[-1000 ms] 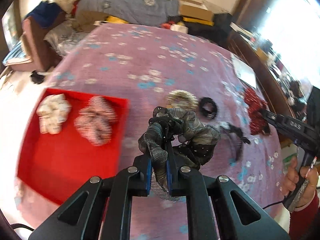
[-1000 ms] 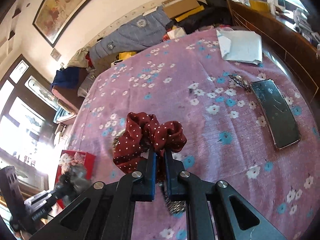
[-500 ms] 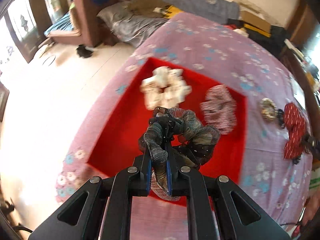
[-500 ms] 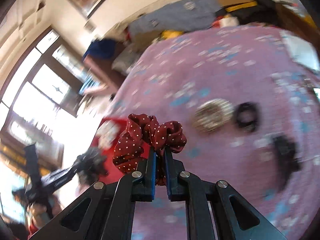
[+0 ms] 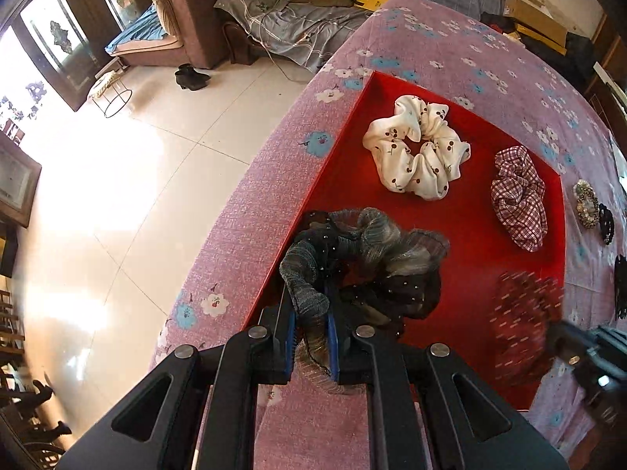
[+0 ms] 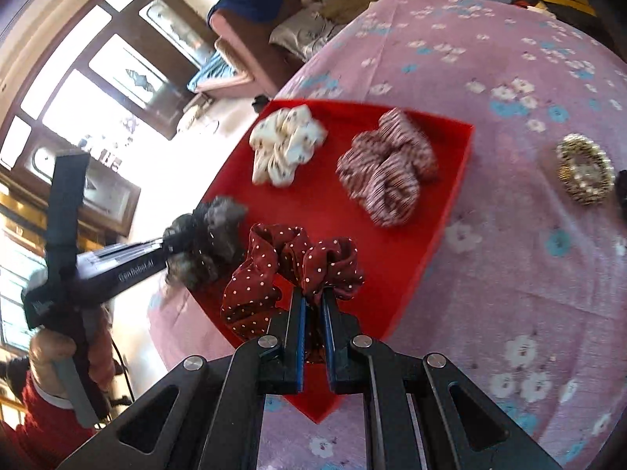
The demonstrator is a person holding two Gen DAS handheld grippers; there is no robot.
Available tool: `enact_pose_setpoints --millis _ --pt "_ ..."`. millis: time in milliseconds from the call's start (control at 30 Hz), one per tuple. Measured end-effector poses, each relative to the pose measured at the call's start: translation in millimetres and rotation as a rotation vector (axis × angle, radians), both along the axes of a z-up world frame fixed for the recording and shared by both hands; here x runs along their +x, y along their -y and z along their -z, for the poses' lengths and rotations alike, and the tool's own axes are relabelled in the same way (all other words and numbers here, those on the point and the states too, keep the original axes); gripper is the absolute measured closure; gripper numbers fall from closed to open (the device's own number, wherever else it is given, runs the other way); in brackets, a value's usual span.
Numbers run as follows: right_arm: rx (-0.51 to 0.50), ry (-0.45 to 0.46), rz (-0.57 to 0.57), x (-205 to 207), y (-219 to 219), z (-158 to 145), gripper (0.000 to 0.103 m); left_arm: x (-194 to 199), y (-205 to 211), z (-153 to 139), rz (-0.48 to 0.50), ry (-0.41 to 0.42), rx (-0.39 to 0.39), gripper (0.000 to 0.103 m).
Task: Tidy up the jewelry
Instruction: 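Carry the grey scrunchie into the red tray with left tool while right tool drops polka-dot scrunchie there, then grasp the pearl and leopard bracelet stack with left tool while right tool grasps black hair tie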
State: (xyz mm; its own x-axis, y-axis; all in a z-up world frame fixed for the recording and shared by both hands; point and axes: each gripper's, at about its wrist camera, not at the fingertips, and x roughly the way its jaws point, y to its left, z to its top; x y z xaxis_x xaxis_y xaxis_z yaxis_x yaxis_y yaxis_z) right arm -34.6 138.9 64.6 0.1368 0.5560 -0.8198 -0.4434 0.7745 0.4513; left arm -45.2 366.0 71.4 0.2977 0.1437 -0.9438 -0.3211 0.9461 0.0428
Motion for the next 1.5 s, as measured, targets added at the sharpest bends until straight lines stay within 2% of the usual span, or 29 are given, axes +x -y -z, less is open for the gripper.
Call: enact_pose_setpoints --millis 300,333,400,433,667,767,900,1067,1167,1367,1500 --pt "-0.027 0.004 -0.05 -3.0 -22.1 11.2 0.09 1.3 -2.0 -17.9 -0.016 0.057 -0.019 0.075" --pt "-0.025 0.005 -0.051 -3.5 -22.4 10.4 0.088 0.8 -1.9 -21.4 -0.022 0.066 -0.02 0.073" --pt "-0.014 0.018 -0.048 -4.5 -19.7 5.7 0.069 -0.6 -1.0 -30.7 -0.038 0.09 -0.011 0.069" --pt "-0.007 0.025 -0.046 -6.0 -19.1 2.4 0.065 -1.7 0.8 -36.6 -0.043 0.106 0.001 0.068" --pt "0.03 0.061 -0.01 -8.0 7.4 -17.9 0.061 3.8 26.9 -70.5 -0.015 0.184 0.046 0.065" --pt "0.045 0.064 0.04 -7.4 36.2 -22.6 0.06 10.9 50.9 -78.3 0.032 0.205 0.033 0.064" --pt "0.035 0.071 0.126 -7.1 82.0 -23.7 0.059 28.0 102.2 -77.4 0.141 0.205 -0.007 0.064" --pt "0.017 0.057 0.283 -8.4 160.4 -20.2 0.059 54.1 175.3 -66.3 0.292 0.204 -0.015 0.064" --pt "0.0 0.06 0.407 -11.2 215.5 -17.8 0.059 75.0 208.6 -53.6 0.35 0.2 -0.033 0.064" --pt "-0.017 0.055 0.577 -8.0 296.4 -18.0 0.059 123.4 247.1 -25.4 0.394 0.192 -0.121 0.064" --pt "-0.022 0.095 0.602 2.9 317.9 -27.5 0.059 148.4 267.4 -10.7 0.421 0.189 -0.103 0.064"
